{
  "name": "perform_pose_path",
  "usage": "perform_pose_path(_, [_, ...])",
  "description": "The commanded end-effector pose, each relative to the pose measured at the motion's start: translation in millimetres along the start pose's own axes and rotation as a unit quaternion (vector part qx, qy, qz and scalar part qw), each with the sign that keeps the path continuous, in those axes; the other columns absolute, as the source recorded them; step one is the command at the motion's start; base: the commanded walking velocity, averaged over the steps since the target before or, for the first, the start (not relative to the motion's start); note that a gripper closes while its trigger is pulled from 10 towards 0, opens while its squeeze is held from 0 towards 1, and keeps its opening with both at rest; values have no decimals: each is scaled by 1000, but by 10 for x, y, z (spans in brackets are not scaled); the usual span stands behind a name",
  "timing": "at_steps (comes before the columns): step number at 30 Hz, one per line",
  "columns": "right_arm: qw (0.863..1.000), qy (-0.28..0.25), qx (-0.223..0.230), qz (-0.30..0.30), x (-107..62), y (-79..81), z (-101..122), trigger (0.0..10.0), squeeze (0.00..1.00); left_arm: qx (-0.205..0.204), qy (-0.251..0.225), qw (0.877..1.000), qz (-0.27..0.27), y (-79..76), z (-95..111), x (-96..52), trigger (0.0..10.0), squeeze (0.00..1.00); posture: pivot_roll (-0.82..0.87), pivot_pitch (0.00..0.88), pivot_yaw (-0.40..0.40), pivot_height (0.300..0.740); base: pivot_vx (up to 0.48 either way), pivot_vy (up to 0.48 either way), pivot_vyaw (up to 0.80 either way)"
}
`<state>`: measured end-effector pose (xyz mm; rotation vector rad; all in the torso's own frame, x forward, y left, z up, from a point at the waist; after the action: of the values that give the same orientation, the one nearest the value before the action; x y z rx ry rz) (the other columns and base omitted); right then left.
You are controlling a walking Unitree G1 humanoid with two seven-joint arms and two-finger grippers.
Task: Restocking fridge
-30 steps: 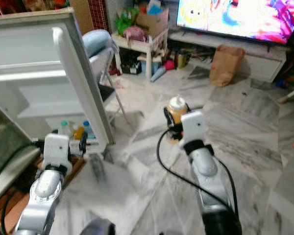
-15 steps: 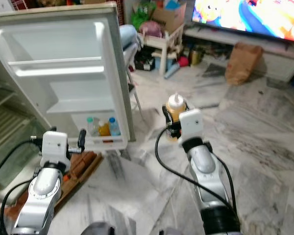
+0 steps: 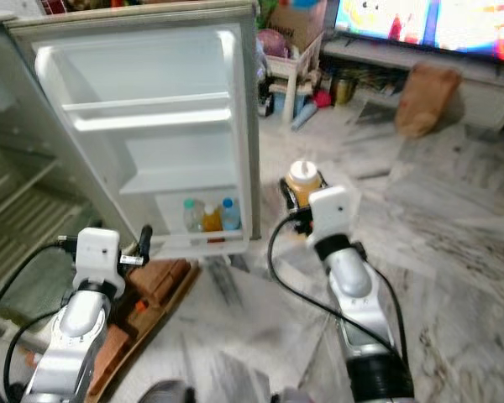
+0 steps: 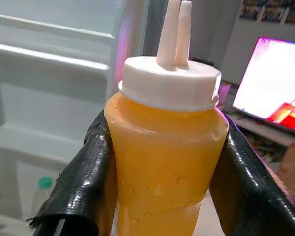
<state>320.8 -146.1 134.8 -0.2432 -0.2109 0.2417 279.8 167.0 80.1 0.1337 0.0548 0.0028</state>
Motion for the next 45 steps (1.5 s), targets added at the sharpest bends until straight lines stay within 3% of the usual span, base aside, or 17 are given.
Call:
perform_pose_path(1, [999,-28,5,15,66,105,133,10000,0,6,4,1000,8,87,-6,-9,10000,0,81,72,8,740,0,480,0])
perform_pose_path(16, [999,-26,6,20,65,125,118,10000,0,1,-3,1000,9,88,28,21,10000,0,76,73,14,740,0,480,0])
perform_pose_path(21, [999,-27,5,18,74,106,128,10000,0,-5,-29,1000,12,149,122,34,10000,0,74,76,18,740,0,0,0])
perform_pose_path(33, [999,-31,4,25,85,134,141,10000,0,-20,-41,999,-19,79,167,35,10000,0,74,73,12,740,0,0,381])
perform_pose_path(45, [999,-25,3,22,54,123,117,10000,0,-25,-39,998,-34,35,138,16,10000,0,67,78,13,740,285,0,0])
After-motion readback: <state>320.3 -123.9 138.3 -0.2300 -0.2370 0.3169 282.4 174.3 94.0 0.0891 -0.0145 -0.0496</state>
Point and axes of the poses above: a point about 5 cm out from each wrist's last joint towards the gripper, its own x axis pointing out of the wrist towards the gripper, its own z axis along the axis of the wrist's last joint, y = z × x, the point moved 3 cm from there along x, pointing out of the wrist towards the gripper, and after that the axes turned 4 degrees about -x, right-handed, at the moved point
